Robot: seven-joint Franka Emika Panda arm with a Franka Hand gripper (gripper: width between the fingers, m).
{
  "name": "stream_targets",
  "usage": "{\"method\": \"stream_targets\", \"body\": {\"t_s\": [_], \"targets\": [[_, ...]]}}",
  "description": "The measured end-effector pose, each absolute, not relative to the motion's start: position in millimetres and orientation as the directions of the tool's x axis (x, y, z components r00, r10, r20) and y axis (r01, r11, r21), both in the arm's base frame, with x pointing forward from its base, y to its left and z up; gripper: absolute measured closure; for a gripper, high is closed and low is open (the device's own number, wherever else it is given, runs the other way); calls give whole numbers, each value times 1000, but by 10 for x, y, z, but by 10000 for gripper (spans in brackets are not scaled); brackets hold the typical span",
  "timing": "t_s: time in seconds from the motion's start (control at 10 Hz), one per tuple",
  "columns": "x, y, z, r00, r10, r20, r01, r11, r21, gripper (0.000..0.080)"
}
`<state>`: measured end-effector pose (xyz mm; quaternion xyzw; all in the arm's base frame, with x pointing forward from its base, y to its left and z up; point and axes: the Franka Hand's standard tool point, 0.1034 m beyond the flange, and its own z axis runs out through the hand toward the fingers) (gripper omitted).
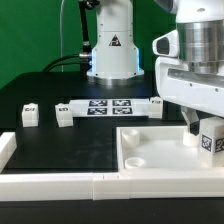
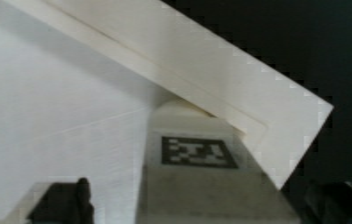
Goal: Assemble one leg
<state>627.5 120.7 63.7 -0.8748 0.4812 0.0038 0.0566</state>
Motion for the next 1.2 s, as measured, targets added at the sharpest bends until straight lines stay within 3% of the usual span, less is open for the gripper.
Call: {"method": "stream_targets", "body": {"t_s": [0.2, 0.5, 1.1, 1.2], "targets": [[6260, 1201, 627, 688, -724, -47, -724, -682, -100, 156], [6215, 1195, 589, 949, -316, -16, -316, -943, -101, 151], [6210, 1190, 608, 973, 231, 17, 232, -970, -70, 150], [6209, 1191, 607, 974, 226, 16, 227, -971, -70, 267]]}}
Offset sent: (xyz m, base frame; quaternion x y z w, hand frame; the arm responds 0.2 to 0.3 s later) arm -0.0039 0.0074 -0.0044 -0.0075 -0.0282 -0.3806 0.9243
